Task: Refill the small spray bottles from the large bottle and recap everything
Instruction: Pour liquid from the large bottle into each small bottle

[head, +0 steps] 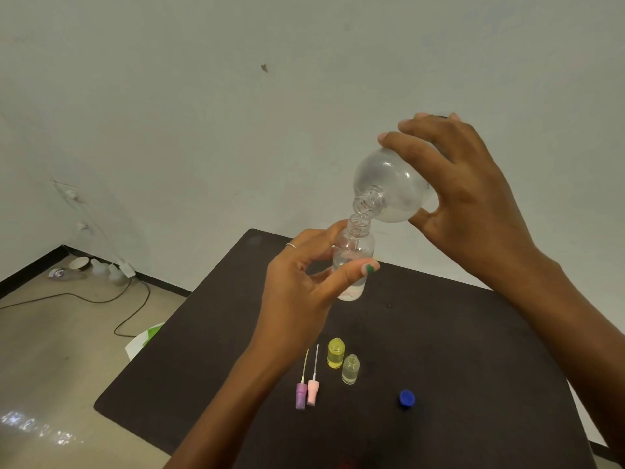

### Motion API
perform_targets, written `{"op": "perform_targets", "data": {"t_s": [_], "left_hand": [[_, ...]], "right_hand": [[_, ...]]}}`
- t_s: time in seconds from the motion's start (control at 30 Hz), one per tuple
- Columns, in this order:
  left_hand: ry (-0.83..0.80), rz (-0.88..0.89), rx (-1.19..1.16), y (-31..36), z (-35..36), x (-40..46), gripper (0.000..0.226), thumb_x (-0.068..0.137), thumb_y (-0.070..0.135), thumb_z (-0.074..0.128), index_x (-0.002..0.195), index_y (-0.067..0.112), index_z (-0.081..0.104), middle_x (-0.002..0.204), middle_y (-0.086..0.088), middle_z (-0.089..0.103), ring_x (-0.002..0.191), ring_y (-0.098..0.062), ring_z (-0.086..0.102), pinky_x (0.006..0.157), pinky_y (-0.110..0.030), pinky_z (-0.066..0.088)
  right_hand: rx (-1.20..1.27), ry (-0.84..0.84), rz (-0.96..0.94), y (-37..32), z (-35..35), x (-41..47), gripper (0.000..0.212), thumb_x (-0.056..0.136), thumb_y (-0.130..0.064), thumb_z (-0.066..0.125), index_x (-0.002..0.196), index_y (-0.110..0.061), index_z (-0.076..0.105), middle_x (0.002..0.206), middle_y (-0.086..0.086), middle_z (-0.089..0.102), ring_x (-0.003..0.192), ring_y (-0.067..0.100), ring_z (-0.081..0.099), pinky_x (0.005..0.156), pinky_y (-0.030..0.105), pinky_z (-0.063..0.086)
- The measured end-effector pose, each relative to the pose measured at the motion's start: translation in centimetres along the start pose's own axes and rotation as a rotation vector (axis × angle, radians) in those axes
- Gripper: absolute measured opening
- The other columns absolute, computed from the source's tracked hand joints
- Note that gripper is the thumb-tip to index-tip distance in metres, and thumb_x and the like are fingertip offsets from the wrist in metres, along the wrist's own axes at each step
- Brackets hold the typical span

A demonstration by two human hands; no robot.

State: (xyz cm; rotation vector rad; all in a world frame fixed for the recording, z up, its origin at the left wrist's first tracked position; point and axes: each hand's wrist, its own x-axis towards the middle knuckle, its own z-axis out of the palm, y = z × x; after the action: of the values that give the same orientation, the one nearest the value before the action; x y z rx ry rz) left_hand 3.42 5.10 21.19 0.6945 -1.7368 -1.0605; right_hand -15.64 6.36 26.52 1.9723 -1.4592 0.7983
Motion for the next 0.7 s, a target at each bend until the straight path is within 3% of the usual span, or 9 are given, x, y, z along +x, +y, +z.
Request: {"op": "perform_targets", "data": {"t_s": [0.23, 0.7], "left_hand": [[-0.002, -0.004, 0.014, -0.11, 0.08, 0.04, 0.038, 0.075, 0.03, 0.064, 0.112, 0.025, 0.059, 0.102, 0.009, 0.064, 0.098, 0.005, 0.058, 0.073, -0.001, 0.043], [-0.013, -0.01, 0.007, 0.02, 0.17, 0.08, 0.036, 0.075, 0.03, 0.064, 0.111, 0.027, 0.059, 0.102, 0.009, 0.064, 0.098, 0.004, 0.058, 0.073, -0.001, 0.043]], "right_hand": [[0.006, 0.007, -0.006, 0.02, -0.09, -0.04, 0.063, 0.072, -0.007, 0.079, 0.129, -0.009, 0.051, 0.128, 0.019, 0.053, 0.124, 0.036, 0.046, 0.111, 0.046, 0.029], [-0.001, 0.008, -0.006, 0.2, -0.21, -0.17, 0.064, 0.072, -0.007, 0.08, 0.129, -0.009, 0.051, 0.128, 0.018, 0.052, 0.124, 0.036, 0.046, 0.11, 0.047, 0.029]]}}
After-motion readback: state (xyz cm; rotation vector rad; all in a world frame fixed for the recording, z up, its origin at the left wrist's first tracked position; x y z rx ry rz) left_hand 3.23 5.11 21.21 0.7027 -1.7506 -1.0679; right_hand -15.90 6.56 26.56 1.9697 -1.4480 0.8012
